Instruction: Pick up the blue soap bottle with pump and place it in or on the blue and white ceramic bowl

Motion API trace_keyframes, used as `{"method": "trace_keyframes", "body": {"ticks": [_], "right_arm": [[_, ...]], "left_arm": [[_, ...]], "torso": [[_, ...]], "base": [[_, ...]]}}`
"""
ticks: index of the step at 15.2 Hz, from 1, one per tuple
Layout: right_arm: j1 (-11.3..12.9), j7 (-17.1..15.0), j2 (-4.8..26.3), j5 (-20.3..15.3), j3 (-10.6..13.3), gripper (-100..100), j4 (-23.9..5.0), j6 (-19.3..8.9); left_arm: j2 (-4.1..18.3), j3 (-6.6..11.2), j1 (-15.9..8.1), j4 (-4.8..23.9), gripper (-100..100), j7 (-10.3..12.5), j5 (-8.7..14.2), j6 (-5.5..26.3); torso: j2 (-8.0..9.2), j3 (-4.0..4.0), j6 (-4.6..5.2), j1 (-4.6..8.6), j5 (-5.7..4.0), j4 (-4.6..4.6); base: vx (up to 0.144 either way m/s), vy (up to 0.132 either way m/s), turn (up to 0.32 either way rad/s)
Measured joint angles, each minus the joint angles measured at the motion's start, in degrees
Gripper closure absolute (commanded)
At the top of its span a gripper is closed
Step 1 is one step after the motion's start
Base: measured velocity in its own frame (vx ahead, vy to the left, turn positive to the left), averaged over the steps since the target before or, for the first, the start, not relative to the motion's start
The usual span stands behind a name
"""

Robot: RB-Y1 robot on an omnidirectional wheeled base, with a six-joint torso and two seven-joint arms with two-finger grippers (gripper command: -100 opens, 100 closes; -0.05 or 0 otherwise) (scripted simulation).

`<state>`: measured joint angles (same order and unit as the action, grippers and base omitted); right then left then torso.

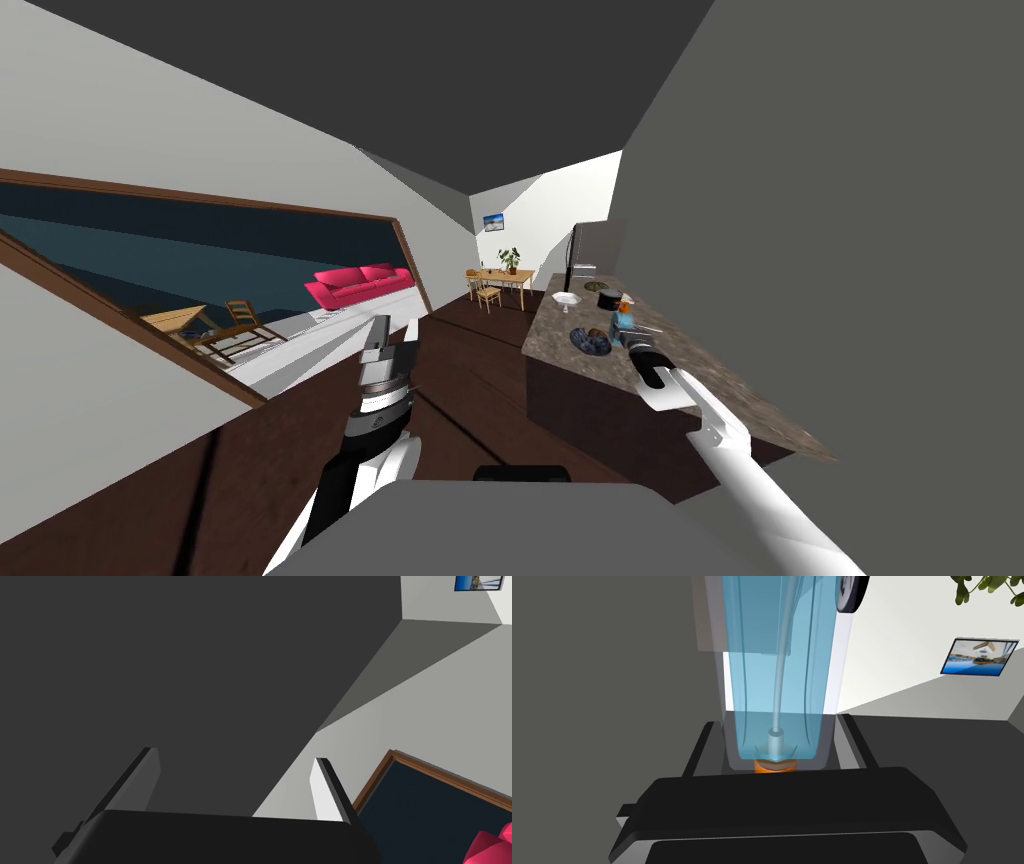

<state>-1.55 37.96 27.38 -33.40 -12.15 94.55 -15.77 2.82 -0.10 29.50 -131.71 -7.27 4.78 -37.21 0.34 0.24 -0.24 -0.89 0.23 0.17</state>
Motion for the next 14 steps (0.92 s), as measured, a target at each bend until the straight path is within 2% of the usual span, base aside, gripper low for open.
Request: {"method": "trace_keyframes", "body": {"ticks": [8, 9, 14], "right_arm": [[1.8, -1.8, 3.1, 1.0, 2.1, 100, 1.7, -7.1], [1.8, -1.9, 3.2, 1.0, 2.2, -100, 1.8, -7.4], [1.8, -1.9, 3.2, 1.0, 2.2, -100, 1.8, -7.4]], "left_arm": [[0.0, 0.00, 0.0, 0.0, 0, 0.0, 0.0, 0.0], [0.0, 0.00, 0.0, 0.0, 0, 0.0, 0.0, 0.0], [0.0, 0.01, 0.0, 0.0, 0, 0.0, 0.0, 0.0]], "torso": [[-0.03, -0.02, -0.10, -0.06, -0.03, -0.02], [-0.06, -0.04, -0.06, 0.05, -0.03, -0.02], [-0.16, -0.10, -0.04, 0.41, -0.12, -0.05]], "base": [[-0.040, 0.104, 0.068], [-0.008, 0.025, 0.001], [-0.005, 0.003, 0.013]]}}
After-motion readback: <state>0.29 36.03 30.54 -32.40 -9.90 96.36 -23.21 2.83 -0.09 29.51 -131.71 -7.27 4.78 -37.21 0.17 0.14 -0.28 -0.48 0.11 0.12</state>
